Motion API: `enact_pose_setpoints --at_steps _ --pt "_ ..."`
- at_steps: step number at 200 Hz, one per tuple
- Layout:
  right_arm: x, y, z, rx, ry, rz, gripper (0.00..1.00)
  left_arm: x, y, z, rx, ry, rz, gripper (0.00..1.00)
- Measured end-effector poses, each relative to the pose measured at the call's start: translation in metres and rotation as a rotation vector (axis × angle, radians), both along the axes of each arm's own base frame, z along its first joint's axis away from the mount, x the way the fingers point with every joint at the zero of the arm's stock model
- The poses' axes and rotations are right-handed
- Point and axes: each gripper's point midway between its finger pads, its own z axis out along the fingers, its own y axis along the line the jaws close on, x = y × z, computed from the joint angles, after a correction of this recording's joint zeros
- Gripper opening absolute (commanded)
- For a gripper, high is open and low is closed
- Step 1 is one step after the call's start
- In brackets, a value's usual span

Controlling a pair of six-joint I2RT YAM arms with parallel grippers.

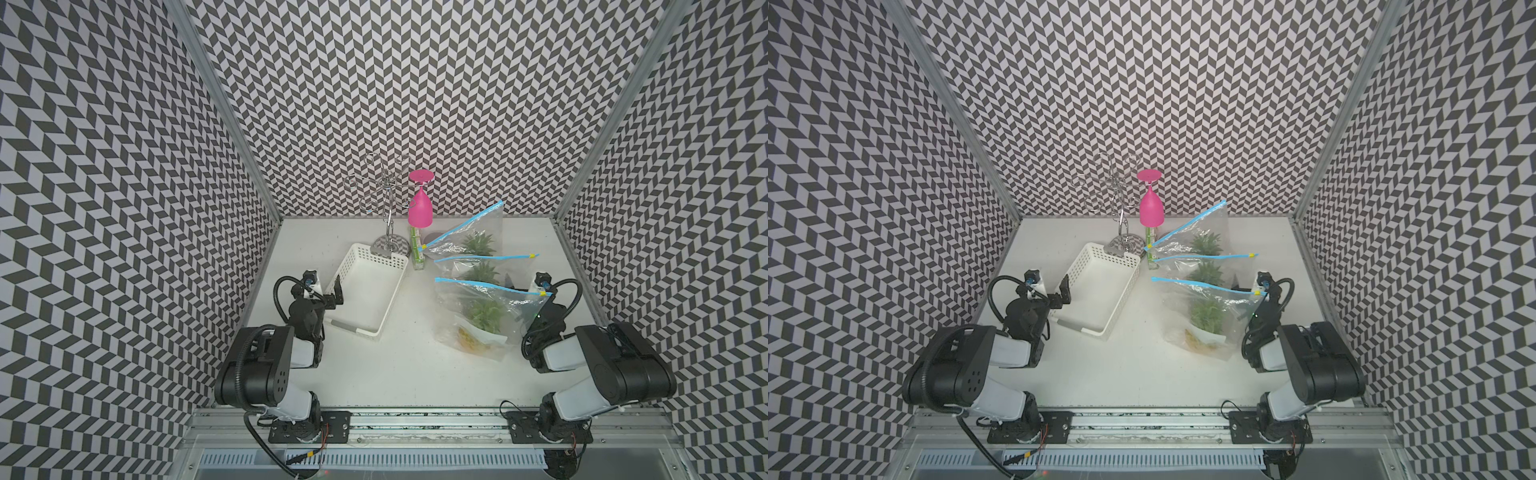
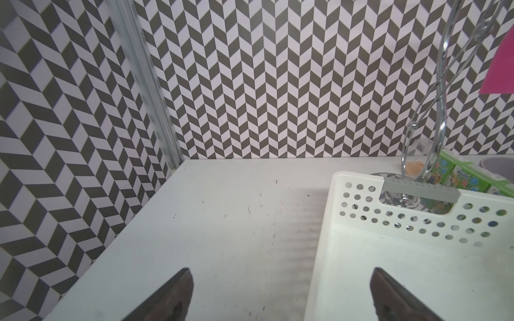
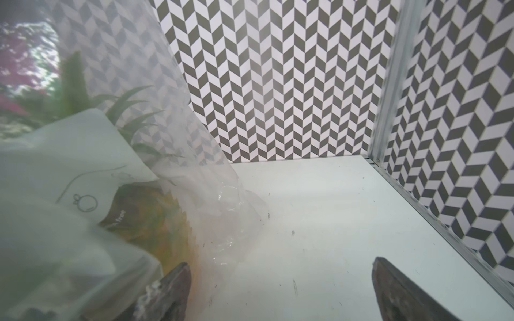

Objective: Open the zip-top bag and take out the pineapple
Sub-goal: Move the zipper food storage bag to the center of the board.

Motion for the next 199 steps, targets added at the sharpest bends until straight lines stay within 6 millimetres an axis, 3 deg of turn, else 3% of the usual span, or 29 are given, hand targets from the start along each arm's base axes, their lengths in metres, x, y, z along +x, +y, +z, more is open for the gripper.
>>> enact_pose_setpoints --at_steps 38,86,107,137,154,164,175,187,199 --pt "-0.009 -0.017 0.037 0.038 -0.096 -0.093 0.99 -0.03 0.012 0.023 -0.023 -0.114 0.079 0.99" --pt "-0.004 -0.032 0.103 0.122 -0.236 -0.186 0.99 -0.042 0.016 0.073 -0.05 -0.241 0.153 0.99" --pt "0.007 -0.042 0.15 0.213 -0.292 -0.24 0.99 -0.019 0.019 0.129 -0.107 -0.265 0.197 0.99" --pt "0.028 -0.056 0.239 0.548 -0.338 -0.294 0.99 0.012 0.024 0.217 -0.385 -0.261 0.195 0.99" --pt "0.025 -0.05 0.271 0.624 -0.36 -0.214 0.77 0.014 0.017 0.235 -0.577 -0.26 0.11 0.99" --pt "0.024 -0.043 0.28 0.646 -0.334 -0.17 0.67 0.017 0.006 0.226 -0.702 -0.207 0.064 0.98" --pt "0.027 -0.034 0.289 0.664 -0.278 -0.138 0.61 0.026 -0.019 0.208 -0.81 -0.091 0.019 0.97" --pt "0.029 -0.017 0.298 0.671 -0.209 -0.098 0.59 0.037 -0.068 0.192 -0.895 0.084 -0.036 0.97" --pt "0.027 0.003 0.304 0.664 -0.14 -0.047 0.58 0.035 -0.13 0.186 -0.949 0.261 -0.107 0.92"
